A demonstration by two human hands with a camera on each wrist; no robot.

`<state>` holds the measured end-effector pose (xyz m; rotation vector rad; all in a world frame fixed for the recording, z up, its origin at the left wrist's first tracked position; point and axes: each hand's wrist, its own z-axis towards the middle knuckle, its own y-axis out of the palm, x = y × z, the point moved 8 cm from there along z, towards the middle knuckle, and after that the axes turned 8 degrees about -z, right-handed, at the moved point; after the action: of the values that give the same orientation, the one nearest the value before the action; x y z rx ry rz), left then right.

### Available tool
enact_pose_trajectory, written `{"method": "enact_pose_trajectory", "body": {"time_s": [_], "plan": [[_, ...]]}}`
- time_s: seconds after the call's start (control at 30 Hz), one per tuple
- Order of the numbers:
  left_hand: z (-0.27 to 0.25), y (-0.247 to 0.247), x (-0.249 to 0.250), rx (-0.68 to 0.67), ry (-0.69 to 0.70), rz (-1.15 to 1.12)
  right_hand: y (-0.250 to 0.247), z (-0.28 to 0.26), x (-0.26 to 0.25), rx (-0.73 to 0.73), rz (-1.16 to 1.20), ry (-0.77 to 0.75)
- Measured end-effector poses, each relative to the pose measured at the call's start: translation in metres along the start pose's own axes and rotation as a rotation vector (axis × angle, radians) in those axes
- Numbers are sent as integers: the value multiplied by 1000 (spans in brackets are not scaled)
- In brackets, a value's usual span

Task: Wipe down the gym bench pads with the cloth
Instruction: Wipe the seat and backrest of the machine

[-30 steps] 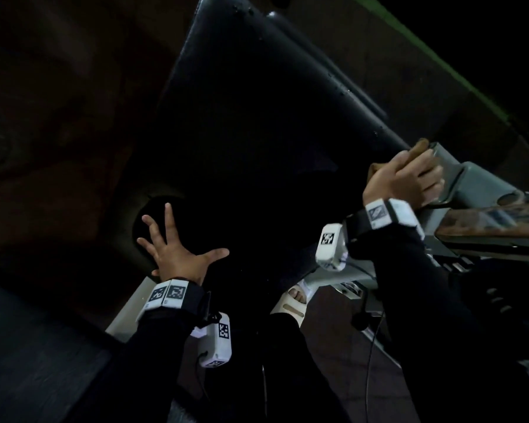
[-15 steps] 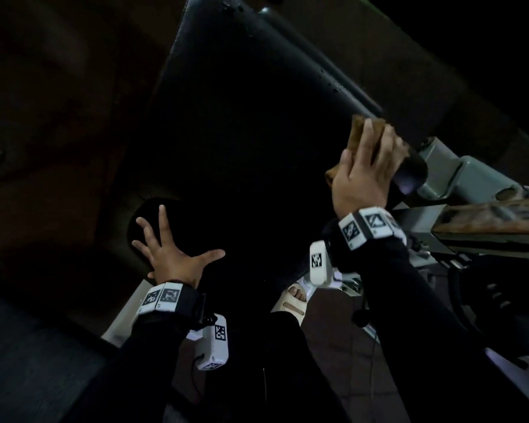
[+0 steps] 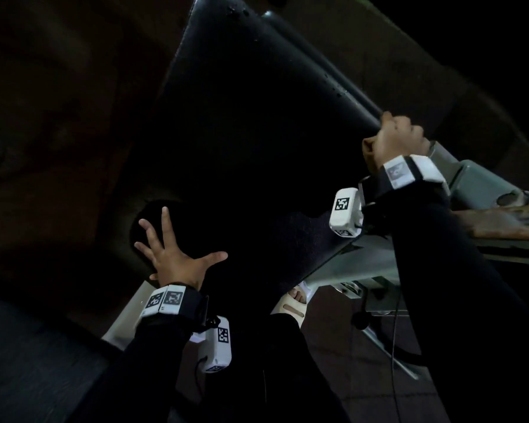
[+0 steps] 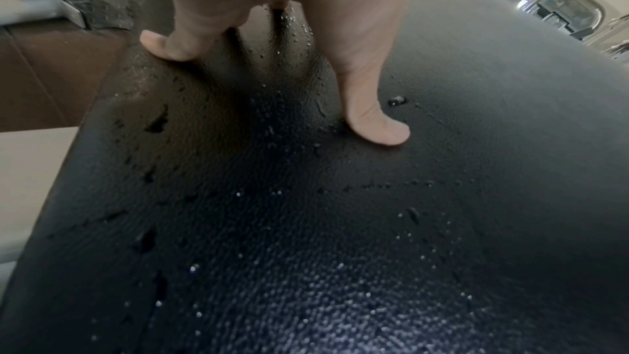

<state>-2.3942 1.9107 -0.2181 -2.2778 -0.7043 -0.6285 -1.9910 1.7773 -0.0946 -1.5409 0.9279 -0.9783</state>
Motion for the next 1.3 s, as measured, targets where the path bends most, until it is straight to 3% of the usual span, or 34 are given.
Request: {"method": "enact_pose_trajectory", "body": {"time_s": [0.13, 0.23, 0.37, 0.53, 0.73, 0.83, 0.93, 1.1, 1.17, 1.3], "plan": [[1, -1, -1, 5, -5, 0, -9, -31, -8, 117, 269, 1], [1, -1, -2, 8, 5, -12, -5, -66, 0, 136, 240, -65], [1, 0, -1, 11, 10, -23, 3, -70, 33, 83, 240, 96], [2, 1, -3, 2, 3, -23, -4, -29, 35, 34, 215, 273], [1, 0, -2, 0, 7, -21, -9, -1, -13, -33, 292, 33], [1, 0, -2, -3, 1, -20, -5, -22, -8, -12, 334, 34], [1, 0, -2, -8, -8, -20, 4, -41, -4, -56, 215, -65], [-1, 0, 1, -16, -5, -22, 5, -18, -12, -79, 139, -52], [-1, 0, 2, -16, -1, -31, 0, 5, -26, -143, 128, -39], [-3, 0, 4, -13, -8, -31, -9, 36, -82, -323, 96, -221]]}}
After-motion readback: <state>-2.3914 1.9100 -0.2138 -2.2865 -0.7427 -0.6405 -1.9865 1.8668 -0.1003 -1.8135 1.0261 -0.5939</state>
